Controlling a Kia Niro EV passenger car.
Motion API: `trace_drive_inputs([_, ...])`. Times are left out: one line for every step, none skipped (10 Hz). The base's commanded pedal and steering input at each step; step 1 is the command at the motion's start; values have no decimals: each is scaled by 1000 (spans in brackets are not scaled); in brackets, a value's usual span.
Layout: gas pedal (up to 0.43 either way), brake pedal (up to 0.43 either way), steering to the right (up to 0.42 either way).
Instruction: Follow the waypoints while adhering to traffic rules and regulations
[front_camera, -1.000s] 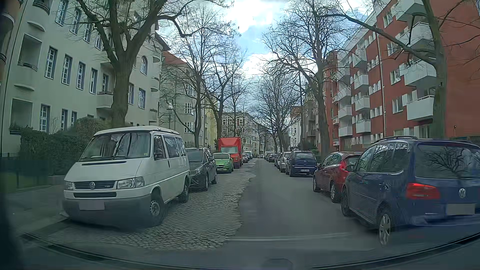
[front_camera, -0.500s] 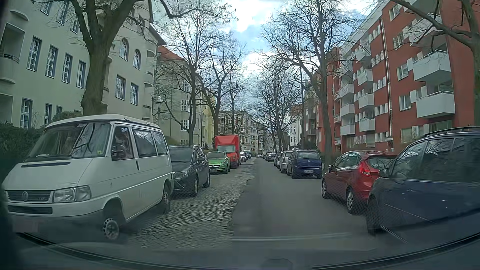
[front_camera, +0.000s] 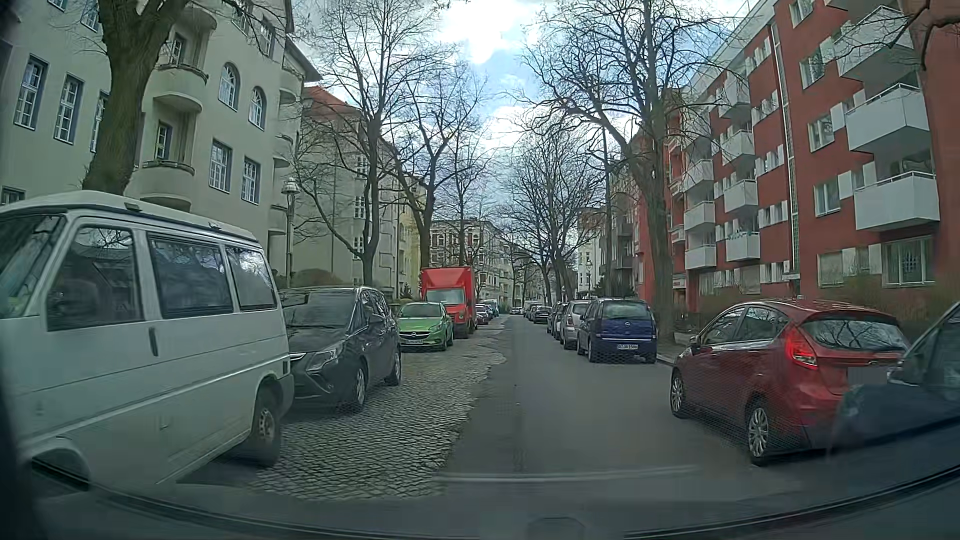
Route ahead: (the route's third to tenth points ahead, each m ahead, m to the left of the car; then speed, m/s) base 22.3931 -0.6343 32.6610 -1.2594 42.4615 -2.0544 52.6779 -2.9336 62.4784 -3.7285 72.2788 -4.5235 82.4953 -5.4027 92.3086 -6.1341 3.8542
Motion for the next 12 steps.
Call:
trace_drive_inputs([39,30,9])
trace_drive_inputs([39,30,8])
trace_drive_inputs([39,30,6])
trace_drive_inputs([39,30,5])
trace_drive_inputs([39,30,5])
trace_drive_inputs([39,30,5])
trace_drive_inputs([39,30,6])
trace_drive_inputs([39,30,8])
trace_drive_inputs([20,30,7])
trace_drive_inputs([20,30,3])
trace_drive_inputs([0,30,1])
trace_drive_inputs([0,30,0])
